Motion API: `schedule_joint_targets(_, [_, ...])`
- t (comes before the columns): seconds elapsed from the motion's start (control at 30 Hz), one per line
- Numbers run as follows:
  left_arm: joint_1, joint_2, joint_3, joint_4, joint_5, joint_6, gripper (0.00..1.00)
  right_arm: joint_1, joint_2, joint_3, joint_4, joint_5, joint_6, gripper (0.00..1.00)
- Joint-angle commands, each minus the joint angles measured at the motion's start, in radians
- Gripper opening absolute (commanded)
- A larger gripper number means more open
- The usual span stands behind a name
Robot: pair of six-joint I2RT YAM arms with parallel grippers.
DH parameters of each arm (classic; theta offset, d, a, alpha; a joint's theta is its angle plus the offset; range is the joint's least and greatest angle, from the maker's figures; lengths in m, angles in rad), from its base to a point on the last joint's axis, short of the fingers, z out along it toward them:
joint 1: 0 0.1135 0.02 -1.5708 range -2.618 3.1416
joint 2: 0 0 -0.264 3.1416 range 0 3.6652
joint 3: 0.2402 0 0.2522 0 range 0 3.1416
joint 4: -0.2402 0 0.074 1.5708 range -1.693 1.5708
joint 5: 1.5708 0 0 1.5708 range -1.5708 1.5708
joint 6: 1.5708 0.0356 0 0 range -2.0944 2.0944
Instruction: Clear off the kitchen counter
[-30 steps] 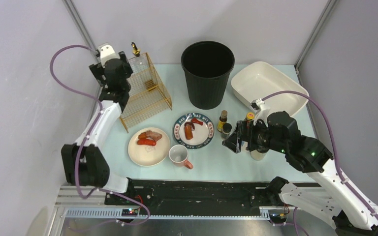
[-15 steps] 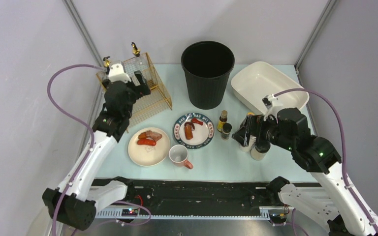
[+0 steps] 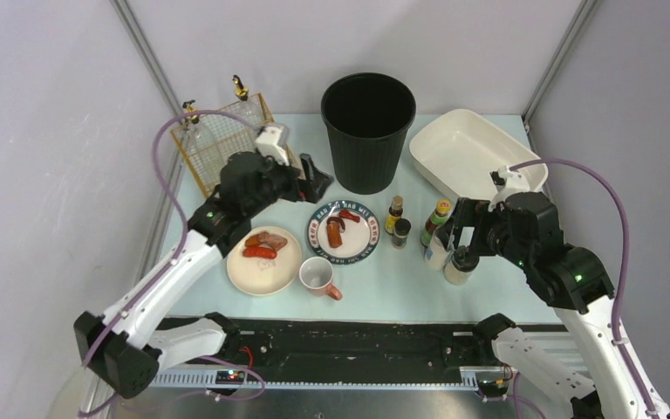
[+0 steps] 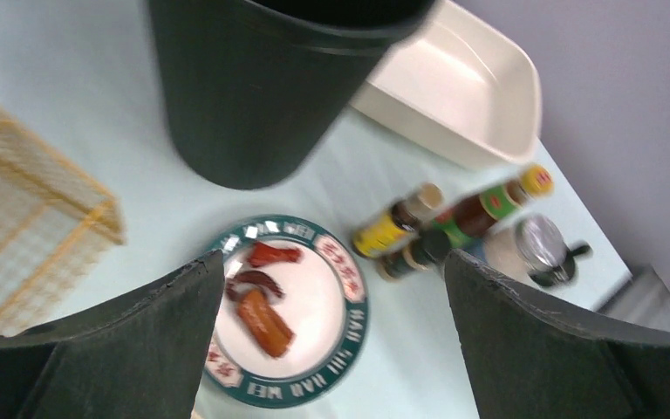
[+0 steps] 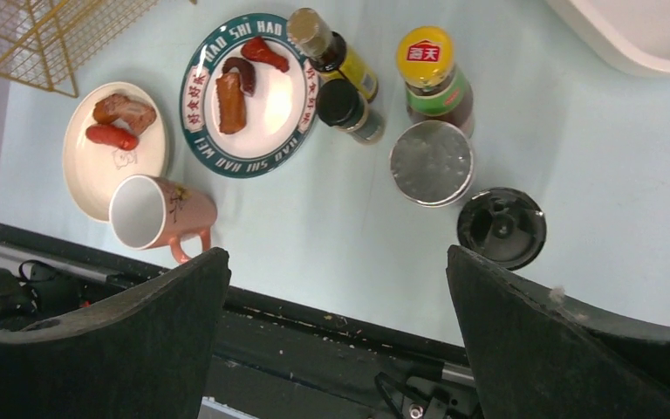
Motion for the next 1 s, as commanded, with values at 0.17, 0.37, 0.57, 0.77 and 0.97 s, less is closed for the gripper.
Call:
schedule_joint_targets(0.17, [-0.237, 0.218, 0.176, 0.006, 0.218, 0.044, 1.00, -0.057, -0.005, 0.047, -0.064, 0.091, 0.005, 0.99])
schedule_joint_targets(0.37, [-0.387, 0.408, 0.307, 0.010, 0.256, 0.072, 1.00, -0.087, -0.031, 0.090, -0.123, 0.202, 0.014, 0.99])
schedule_joint_targets(0.57, [-0.479, 0.554, 0.424, 0.028, 0.268, 0.053, 1.00, -0.096, -0.066, 0.123, -0.168, 0.250, 0.011, 0.99])
schedule_joint_targets(0.77, [-0.514, 0.677, 0.558, 0.030, 0.249, 0.036, 1.00, -0.098, -0.092, 0.133, -0.210, 0.244, -0.003, 0.99])
schedule_joint_targets(0.97, [-0.528, 0.760, 0.634, 0.012, 0.147, 0.017, 1.00, -0.097, -0.128, 0.133, -0.207, 0.231, -0.012, 0.99])
